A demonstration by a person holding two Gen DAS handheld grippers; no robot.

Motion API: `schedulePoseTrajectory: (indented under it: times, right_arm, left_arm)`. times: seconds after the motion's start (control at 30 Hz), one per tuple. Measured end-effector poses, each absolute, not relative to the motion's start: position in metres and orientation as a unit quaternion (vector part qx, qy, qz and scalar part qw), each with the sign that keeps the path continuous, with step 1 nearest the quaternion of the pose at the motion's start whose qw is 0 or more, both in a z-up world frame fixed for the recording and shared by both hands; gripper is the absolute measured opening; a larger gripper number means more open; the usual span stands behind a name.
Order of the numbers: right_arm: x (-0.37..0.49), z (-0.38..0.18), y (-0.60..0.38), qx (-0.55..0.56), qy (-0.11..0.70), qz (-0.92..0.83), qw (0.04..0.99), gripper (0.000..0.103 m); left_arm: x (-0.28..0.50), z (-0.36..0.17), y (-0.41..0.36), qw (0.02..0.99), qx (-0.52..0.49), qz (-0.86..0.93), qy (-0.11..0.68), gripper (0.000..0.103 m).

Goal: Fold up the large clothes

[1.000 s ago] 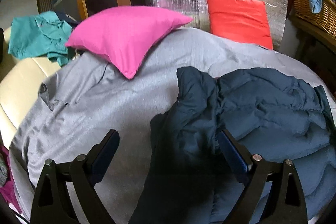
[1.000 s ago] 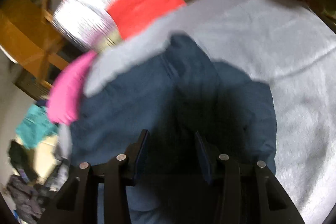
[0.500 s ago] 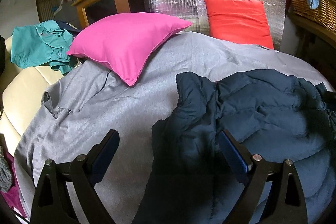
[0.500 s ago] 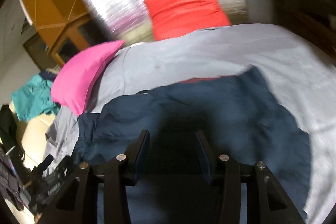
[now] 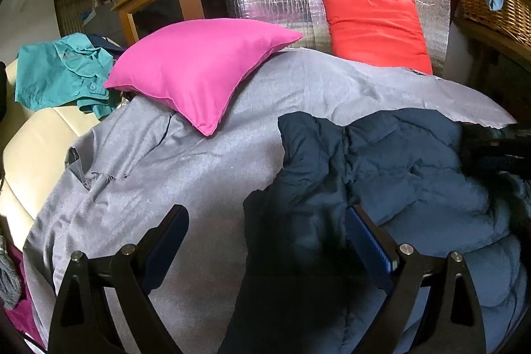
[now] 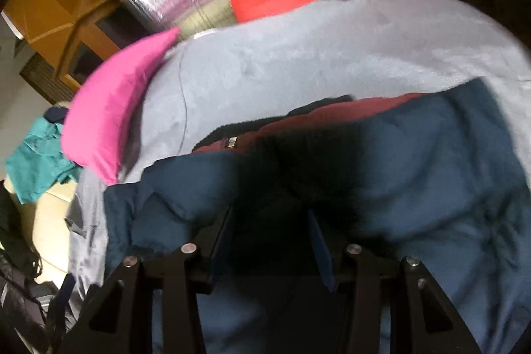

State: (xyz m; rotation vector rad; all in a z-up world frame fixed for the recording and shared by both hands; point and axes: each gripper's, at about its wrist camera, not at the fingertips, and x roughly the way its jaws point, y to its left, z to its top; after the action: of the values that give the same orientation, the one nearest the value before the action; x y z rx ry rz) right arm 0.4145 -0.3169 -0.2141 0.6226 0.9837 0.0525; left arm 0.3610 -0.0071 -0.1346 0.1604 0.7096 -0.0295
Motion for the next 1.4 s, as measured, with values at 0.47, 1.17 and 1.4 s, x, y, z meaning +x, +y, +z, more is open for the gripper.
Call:
schedulePoseTrajectory:
  times: [0.47,1.17,1.4]
  right_arm:
    - [0.228,-0.214,-0.394,0.331,0.418,-0.030,0.846,0.057]
    - [0.198,-0.228,-0.383,0.317,0.428,-0.015,0.846,0.057]
    - [0.195,-0.203,-0.386,0.337,0.371,0.016,0.865,0.058]
  left_arm:
    - [0.352,-0.169,-0.015,0.900,0.083,-0.028,0.428,0.095]
    - [0.279,-0.144,-0.034,0.927,0.106,-0.043,0.356,0.095]
    - [0.287,-0.146,-0.036,0.926,0.113,-0.043,0.358,0.095]
